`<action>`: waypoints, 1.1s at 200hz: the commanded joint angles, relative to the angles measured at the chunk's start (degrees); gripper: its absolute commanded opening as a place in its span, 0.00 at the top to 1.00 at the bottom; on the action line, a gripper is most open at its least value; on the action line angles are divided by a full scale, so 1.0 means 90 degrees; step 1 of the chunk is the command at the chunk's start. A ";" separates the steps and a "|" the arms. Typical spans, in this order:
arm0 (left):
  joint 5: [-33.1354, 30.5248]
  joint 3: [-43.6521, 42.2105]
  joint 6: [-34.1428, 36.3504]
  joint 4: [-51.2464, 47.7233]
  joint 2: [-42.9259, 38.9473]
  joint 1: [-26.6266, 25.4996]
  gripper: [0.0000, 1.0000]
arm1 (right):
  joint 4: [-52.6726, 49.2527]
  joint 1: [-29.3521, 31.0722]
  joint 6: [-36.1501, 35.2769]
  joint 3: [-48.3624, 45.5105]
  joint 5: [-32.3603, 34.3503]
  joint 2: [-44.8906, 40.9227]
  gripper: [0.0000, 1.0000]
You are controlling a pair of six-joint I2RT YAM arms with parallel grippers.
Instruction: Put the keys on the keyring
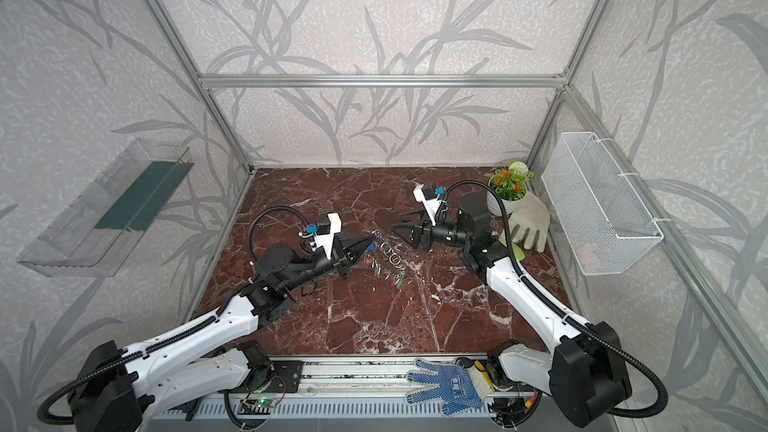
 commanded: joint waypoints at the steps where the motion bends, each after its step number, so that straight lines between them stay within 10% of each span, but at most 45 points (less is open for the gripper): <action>1: -0.0105 0.0152 -0.0073 0.0708 -0.0009 -0.0038 1.00 | 0.0029 0.0228 -0.0141 -0.0020 -0.0132 -0.0012 0.40; 68: -0.0164 0.0231 -0.0072 0.0694 0.0110 -0.0068 1.00 | -0.0179 0.0691 -0.0527 -0.0023 -0.0387 -0.0123 0.35; 220: -0.0375 0.0331 -0.0260 0.0847 0.0191 -0.0105 1.00 | -0.0366 0.0703 -0.0644 -0.0164 -0.0089 -0.0190 0.88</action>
